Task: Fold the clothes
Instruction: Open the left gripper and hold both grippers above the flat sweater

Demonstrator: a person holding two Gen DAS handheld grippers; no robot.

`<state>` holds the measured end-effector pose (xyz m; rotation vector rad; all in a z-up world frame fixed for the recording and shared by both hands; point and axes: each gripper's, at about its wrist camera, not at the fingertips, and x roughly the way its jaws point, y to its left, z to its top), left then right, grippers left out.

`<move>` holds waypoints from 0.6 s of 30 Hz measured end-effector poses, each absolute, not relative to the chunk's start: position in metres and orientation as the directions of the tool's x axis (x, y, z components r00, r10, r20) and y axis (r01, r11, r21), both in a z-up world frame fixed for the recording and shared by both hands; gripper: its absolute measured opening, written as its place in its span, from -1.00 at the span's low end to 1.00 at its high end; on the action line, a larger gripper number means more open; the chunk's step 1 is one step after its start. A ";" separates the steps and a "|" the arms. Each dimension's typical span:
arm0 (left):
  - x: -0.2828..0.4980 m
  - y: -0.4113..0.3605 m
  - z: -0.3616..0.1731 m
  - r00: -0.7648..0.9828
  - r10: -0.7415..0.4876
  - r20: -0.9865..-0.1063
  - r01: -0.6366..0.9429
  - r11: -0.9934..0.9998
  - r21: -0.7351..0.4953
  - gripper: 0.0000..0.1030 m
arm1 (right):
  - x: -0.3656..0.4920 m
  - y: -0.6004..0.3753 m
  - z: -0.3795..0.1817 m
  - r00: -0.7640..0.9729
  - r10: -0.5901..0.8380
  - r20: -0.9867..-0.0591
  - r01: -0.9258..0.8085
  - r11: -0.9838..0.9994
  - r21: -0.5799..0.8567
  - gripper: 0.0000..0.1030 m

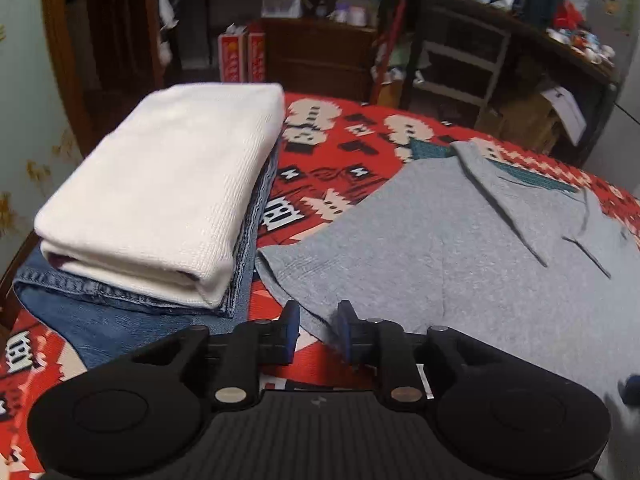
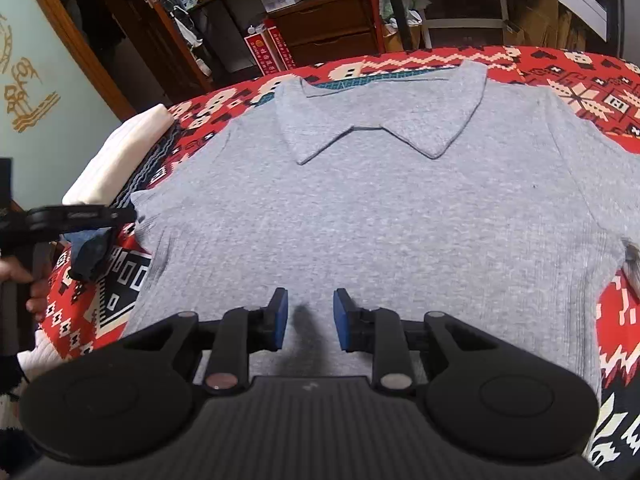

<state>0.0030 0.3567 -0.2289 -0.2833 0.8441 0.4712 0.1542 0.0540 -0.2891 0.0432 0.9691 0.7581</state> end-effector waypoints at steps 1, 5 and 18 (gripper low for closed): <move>0.007 0.357 -0.232 0.550 0.299 -0.780 -0.520 0.853 -0.040 -0.61 | 0.154 0.054 -0.288 0.337 0.600 -0.725 -0.562 0.746 0.357 -0.47; 0.007 0.362 -0.237 0.560 0.264 -0.786 -0.530 0.842 -0.095 -0.93 | 0.154 0.049 -0.285 0.348 0.597 -0.723 -0.548 0.755 0.360 -0.47; -0.006 0.359 -0.236 0.541 0.308 -0.783 -0.515 0.857 -0.018 -0.87 | 0.152 0.041 -0.284 0.368 0.591 -0.718 -0.538 0.765 0.354 -0.42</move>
